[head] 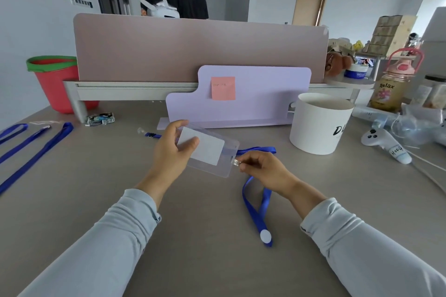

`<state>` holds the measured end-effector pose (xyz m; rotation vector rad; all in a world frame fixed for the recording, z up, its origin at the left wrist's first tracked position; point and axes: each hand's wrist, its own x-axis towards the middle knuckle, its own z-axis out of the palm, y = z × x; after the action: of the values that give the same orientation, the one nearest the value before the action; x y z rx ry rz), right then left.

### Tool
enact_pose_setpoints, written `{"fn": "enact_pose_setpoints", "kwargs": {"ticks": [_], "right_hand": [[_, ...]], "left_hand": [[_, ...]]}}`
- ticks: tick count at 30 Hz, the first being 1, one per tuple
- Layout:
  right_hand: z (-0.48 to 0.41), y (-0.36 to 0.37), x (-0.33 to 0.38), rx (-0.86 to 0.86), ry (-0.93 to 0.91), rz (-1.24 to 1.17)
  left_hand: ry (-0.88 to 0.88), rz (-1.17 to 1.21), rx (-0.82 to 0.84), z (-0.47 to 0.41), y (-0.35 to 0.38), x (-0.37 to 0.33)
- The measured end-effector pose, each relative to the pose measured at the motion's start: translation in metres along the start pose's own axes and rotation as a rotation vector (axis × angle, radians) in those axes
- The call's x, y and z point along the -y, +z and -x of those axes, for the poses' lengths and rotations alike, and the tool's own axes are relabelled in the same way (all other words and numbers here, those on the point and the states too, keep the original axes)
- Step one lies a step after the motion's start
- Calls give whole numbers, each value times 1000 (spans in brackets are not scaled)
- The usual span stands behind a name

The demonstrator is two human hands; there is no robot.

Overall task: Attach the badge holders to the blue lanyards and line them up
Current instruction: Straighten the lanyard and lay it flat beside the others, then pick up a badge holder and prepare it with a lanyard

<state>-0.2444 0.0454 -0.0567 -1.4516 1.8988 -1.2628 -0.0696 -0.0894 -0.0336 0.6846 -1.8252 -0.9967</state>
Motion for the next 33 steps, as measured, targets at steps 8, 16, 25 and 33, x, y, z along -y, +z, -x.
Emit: {"fn": "enact_pose_setpoints", "kwargs": {"ticks": [8,16,25,33], "right_hand": [[10,4,4,7,1,90],[17,1,8,-42,-38,48],[17,3,10,-29,-105,-26],[23,4,19,95,-76,-57]], "left_hand": [[131,-236,-71,22,4,18],[345,-377,-58,34,-19,22],[800,-758,142,36,-16,5],[629,-728,434,47,-5,5]]}}
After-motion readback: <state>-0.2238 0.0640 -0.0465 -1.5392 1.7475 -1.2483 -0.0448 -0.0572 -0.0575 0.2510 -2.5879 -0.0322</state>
